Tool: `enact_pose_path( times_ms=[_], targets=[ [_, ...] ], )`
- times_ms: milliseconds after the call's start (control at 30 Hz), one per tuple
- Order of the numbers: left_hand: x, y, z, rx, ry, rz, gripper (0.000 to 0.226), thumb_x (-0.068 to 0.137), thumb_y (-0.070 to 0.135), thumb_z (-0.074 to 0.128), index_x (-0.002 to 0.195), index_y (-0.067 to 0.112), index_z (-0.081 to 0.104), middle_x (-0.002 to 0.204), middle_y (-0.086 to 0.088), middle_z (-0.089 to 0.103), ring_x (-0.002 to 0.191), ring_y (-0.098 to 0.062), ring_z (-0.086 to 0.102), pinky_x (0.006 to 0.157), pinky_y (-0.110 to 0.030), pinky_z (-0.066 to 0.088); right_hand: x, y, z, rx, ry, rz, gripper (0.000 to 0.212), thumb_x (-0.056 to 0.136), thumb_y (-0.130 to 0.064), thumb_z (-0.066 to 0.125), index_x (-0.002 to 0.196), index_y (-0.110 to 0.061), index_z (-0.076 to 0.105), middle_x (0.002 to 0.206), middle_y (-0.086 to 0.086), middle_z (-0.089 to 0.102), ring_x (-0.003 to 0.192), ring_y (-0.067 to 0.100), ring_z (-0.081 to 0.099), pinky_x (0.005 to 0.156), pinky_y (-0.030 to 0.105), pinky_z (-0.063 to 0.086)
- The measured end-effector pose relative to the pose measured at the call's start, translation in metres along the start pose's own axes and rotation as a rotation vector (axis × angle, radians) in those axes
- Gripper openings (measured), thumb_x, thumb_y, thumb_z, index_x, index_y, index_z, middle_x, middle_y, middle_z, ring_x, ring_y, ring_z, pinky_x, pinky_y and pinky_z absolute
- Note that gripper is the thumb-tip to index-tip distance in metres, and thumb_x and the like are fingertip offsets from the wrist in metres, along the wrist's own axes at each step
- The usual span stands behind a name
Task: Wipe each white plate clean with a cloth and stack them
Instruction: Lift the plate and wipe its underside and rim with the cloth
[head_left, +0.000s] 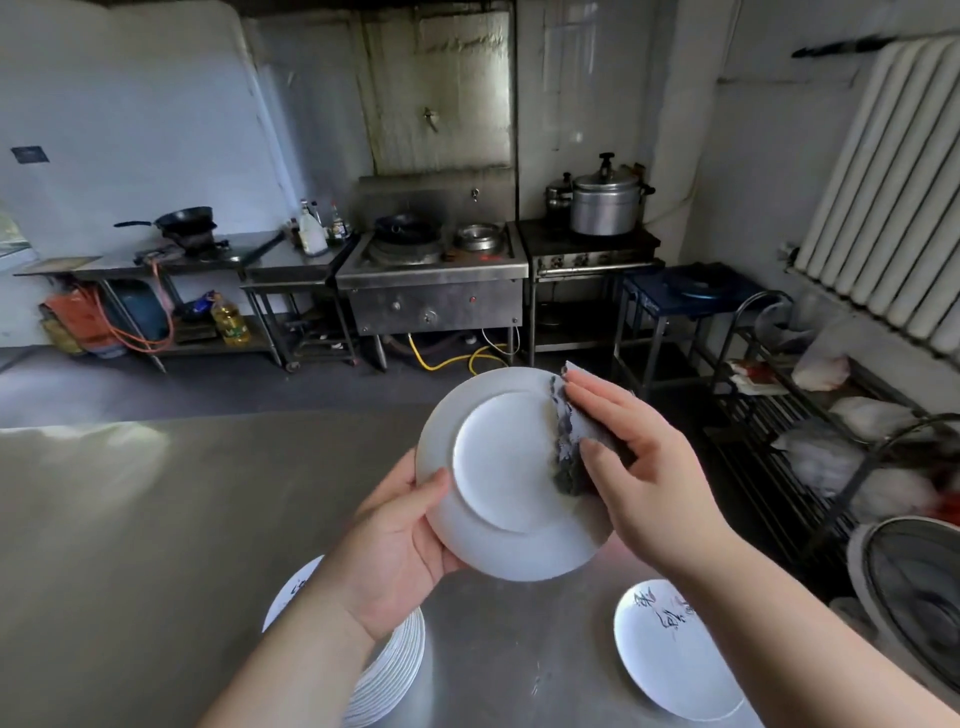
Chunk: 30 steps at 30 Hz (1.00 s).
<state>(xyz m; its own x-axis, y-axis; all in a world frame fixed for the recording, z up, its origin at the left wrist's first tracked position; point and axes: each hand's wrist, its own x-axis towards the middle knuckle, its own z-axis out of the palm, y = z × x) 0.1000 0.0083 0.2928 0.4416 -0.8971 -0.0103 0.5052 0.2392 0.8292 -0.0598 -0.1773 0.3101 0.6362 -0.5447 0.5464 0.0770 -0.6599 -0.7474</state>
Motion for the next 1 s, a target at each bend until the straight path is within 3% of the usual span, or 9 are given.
enact_pose_path(
  times_ms=[133,233,467,600,667,733,800,900,1000],
  targets=[
    [-0.001,-0.010,-0.004,-0.010,0.045,0.045,0.048,0.094,0.021,0.063,0.142,0.022,0.062,0.146,-0.015,0.062,0.126,-0.029,0.066,0.081,-0.049,0.061,-0.049,0.005,0.033,-0.055,0.031,-0.014,0.058,0.107,-0.022,0.046,0.162,-0.011,0.034,0.173,-0.005,0.025,0.159,0.012,0.022,0.128,0.029,0.019],
    [-0.001,-0.015,-0.006,-0.064,0.058,0.090,0.050,0.095,0.020,0.062,0.145,0.021,0.059,0.149,-0.015,0.060,0.133,-0.035,0.062,0.087,-0.054,0.059,-0.080,0.005,0.051,-0.133,-0.054,-0.085,0.065,0.111,-0.035,0.034,0.166,-0.007,0.013,0.177,0.002,0.005,0.163,0.021,0.009,0.129,0.029,0.012],
    [0.005,-0.021,0.003,-0.110,0.035,0.160,0.047,0.101,0.016,0.056,0.148,0.020,0.055,0.153,-0.015,0.056,0.139,-0.036,0.057,0.095,-0.054,0.057,-0.013,0.001,0.026,-0.194,-0.012,-0.010,0.065,0.109,-0.044,0.033,0.167,-0.017,0.022,0.175,-0.012,0.010,0.159,-0.001,0.008,0.128,0.019,0.009],
    [0.007,-0.032,0.016,-0.151,0.015,0.179,0.048,0.103,0.011,0.050,0.150,0.022,0.052,0.153,-0.016,0.056,0.138,-0.037,0.057,0.096,-0.049,0.058,-0.057,-0.003,0.062,-0.137,0.088,0.008,0.070,0.111,-0.044,0.031,0.168,-0.014,0.005,0.176,-0.008,-0.005,0.163,0.014,-0.001,0.129,0.025,0.005],
    [0.004,-0.038,0.016,-0.125,-0.032,0.162,0.050,0.103,0.008,0.051,0.151,0.024,0.051,0.155,-0.017,0.053,0.139,-0.039,0.055,0.100,-0.052,0.057,-0.071,-0.003,0.069,-0.064,0.168,0.032,0.069,0.111,-0.043,0.034,0.167,-0.010,0.013,0.177,-0.002,0.003,0.163,0.019,0.003,0.129,0.029,0.008],
    [0.003,-0.038,0.010,-0.064,-0.080,0.138,0.057,0.102,0.008,0.055,0.155,0.026,0.045,0.160,-0.016,0.047,0.145,-0.039,0.048,0.110,-0.061,0.048,-0.052,0.001,0.053,-0.039,0.253,0.042,0.057,0.109,-0.031,0.043,0.161,-0.010,0.037,0.170,-0.003,0.030,0.159,0.013,0.023,0.127,0.026,0.020],
    [0.003,-0.030,0.005,-0.057,-0.102,0.087,0.058,0.103,0.020,0.060,0.157,0.029,0.043,0.162,-0.011,0.046,0.147,-0.036,0.046,0.110,-0.066,0.045,-0.022,0.003,0.029,-0.044,0.230,0.054,0.043,0.105,-0.021,0.054,0.147,-0.016,0.060,0.153,-0.014,0.053,0.147,0.004,0.041,0.119,0.021,0.033],
    [0.004,-0.016,0.001,-0.052,-0.066,0.003,0.049,0.100,0.036,0.063,0.148,0.037,0.054,0.155,-0.008,0.055,0.136,-0.032,0.060,0.091,-0.057,0.058,0.010,0.003,0.002,-0.001,0.048,0.031,0.040,0.095,-0.017,0.060,0.133,-0.022,0.072,0.139,-0.027,0.062,0.135,-0.003,0.054,0.108,0.008,0.038],
    [0.004,-0.018,-0.003,-0.048,-0.055,0.018,0.048,0.101,0.022,0.058,0.148,0.032,0.055,0.153,-0.010,0.057,0.134,-0.034,0.061,0.089,-0.057,0.059,0.015,0.007,-0.004,-0.034,0.013,-0.007,0.044,0.095,-0.020,0.059,0.137,-0.023,0.070,0.144,-0.027,0.059,0.137,-0.005,0.051,0.112,0.010,0.036]
  ],
)
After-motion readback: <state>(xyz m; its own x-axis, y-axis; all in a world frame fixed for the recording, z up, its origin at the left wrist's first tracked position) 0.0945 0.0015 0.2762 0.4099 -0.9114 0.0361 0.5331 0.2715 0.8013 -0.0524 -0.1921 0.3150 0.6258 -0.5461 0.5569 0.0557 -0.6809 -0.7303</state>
